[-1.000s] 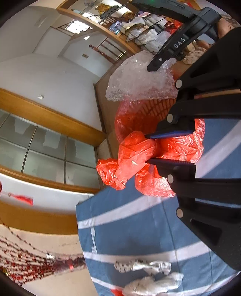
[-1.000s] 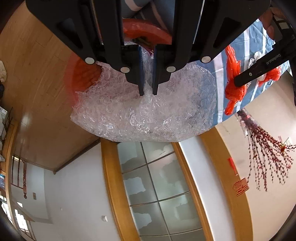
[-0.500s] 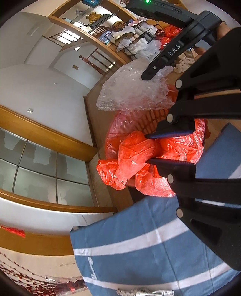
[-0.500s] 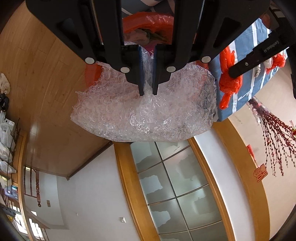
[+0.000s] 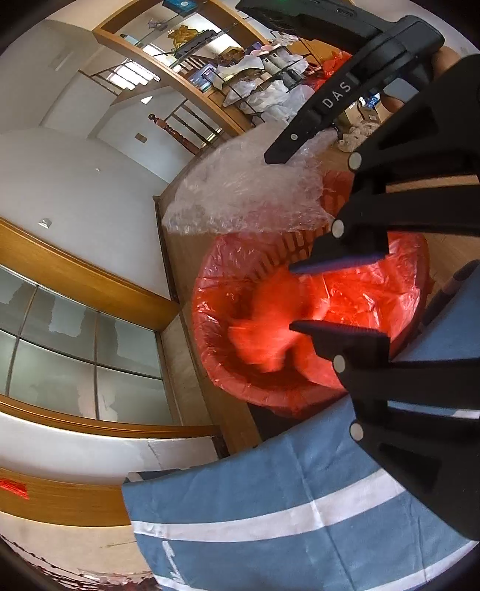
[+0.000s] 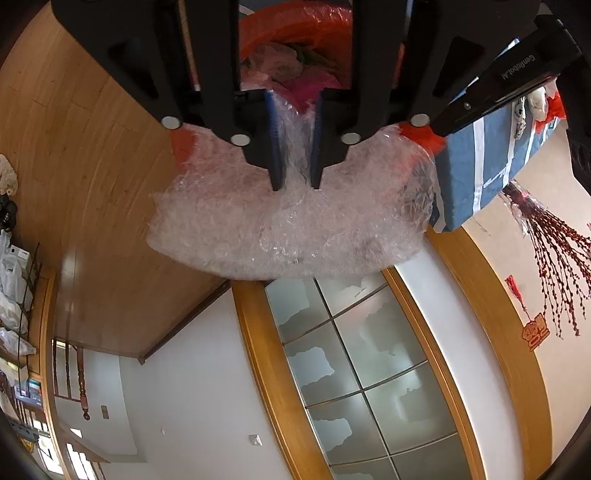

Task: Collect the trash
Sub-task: 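Open the left tool over the basket while the right tool releases the bubble-wrap sheet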

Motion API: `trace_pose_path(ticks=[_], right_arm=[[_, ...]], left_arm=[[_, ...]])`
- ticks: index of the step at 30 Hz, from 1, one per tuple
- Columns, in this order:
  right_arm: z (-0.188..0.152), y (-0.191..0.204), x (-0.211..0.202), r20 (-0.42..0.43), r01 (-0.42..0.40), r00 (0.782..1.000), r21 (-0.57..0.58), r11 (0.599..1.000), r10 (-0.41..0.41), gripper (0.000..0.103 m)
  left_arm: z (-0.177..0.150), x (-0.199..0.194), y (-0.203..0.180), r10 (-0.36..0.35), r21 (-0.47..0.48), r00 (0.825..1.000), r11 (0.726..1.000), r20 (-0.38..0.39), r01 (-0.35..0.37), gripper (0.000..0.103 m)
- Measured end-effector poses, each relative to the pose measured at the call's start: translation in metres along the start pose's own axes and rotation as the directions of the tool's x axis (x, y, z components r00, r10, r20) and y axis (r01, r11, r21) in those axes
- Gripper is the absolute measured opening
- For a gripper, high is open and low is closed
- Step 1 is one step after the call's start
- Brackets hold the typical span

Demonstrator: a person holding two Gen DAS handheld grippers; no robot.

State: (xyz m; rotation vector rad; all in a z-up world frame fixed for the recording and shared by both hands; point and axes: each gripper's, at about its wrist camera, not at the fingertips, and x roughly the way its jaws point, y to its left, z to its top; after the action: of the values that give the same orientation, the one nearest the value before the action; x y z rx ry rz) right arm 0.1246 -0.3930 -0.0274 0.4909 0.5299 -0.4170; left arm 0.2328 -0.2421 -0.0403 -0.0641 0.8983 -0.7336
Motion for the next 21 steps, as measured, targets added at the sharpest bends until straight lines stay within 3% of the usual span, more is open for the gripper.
trace_pose_path(ticks=[7, 9, 13, 15, 21], right_arm=[[-0.004, -0.006, 0.0, -0.011, 0.007, 1.0, 0.013, 1.0, -0.007, 0.048], [-0.004, -0.007, -0.002, -0.007, 0.016, 1.0, 0.012, 1.0, -0.016, 0.054], [-0.005, -0.007, -0.008, 0.014, 0.039, 0.999, 0.007, 0.999, -0.039, 0.07], [-0.006, -0.005, -0.011, 0.018, 0.043, 0.999, 0.0, 0.999, -0.043, 0.07], [-0.012, 0.013, -0.014, 0.014, 0.034, 0.999, -0.042, 0.999, -0.033, 0.079]], left_arm=[[-0.008, 0.002, 0.015, 0.037, -0.03, 0.999, 0.999, -0.013, -0.037, 0.043], [-0.011, -0.006, 0.021, 0.067, -0.035, 0.998, 0.997, 0.005, -0.067, 0.055], [-0.018, -0.025, 0.036, 0.126, -0.041, 0.991, 0.991, 0.044, -0.125, 0.066], [-0.021, -0.036, 0.043, 0.154, -0.049, 0.986, 0.987, 0.063, -0.151, 0.073], [-0.033, -0.068, 0.07, 0.246, -0.076, 0.964, 0.968, 0.099, -0.239, 0.08]])
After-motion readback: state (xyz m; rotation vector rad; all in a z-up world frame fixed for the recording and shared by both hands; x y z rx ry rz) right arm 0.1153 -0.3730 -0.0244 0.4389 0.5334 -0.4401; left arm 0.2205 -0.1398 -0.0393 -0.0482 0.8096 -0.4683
